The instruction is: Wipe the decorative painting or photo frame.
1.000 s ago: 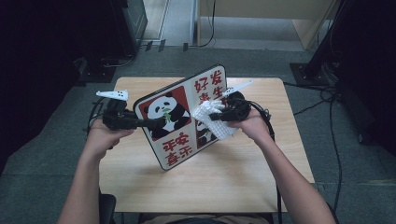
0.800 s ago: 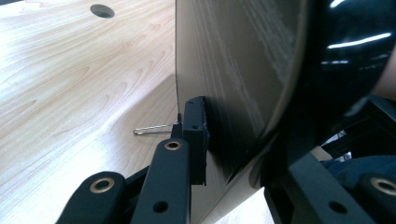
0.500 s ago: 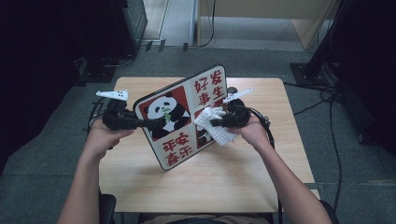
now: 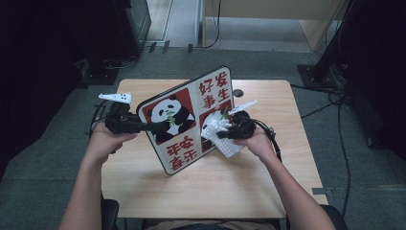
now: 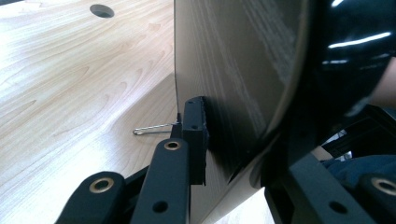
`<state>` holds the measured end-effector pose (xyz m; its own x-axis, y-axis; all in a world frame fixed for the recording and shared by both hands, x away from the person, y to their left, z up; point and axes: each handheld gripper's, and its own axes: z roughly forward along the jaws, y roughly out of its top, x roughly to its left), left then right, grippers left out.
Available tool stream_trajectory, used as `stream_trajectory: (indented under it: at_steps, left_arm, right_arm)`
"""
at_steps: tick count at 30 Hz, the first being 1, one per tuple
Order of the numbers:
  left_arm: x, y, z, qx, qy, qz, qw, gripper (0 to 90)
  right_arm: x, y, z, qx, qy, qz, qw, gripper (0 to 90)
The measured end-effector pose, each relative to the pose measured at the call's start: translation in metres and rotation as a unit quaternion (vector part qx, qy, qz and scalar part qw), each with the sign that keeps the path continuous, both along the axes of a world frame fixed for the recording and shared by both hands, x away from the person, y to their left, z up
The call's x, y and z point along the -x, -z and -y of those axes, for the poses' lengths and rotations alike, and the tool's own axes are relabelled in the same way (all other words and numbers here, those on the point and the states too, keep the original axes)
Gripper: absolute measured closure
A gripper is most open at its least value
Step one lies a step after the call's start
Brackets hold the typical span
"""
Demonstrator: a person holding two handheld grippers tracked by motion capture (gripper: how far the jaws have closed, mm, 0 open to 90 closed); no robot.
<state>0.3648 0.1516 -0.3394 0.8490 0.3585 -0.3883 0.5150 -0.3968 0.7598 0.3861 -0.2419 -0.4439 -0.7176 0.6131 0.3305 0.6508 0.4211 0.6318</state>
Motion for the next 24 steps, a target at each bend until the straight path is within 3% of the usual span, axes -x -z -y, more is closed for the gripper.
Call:
stream_trajectory:
  at_steps: [17, 24]
  left_arm:
    - [0.0, 0.0, 0.0, 0.002, -0.003, -0.002, 1.0, 75.8]
    - [0.0, 0.001, 0.0, 0.003, -0.007, -0.004, 1.0, 75.8]
  right_arm:
    - [0.007, 0.032, 0.001, 0.009, 0.0, -0.024, 0.9997, 79.2]
    - [0.01, 0.018, 0.005, 0.008, 0.002, -0.026, 0.9996, 79.8]
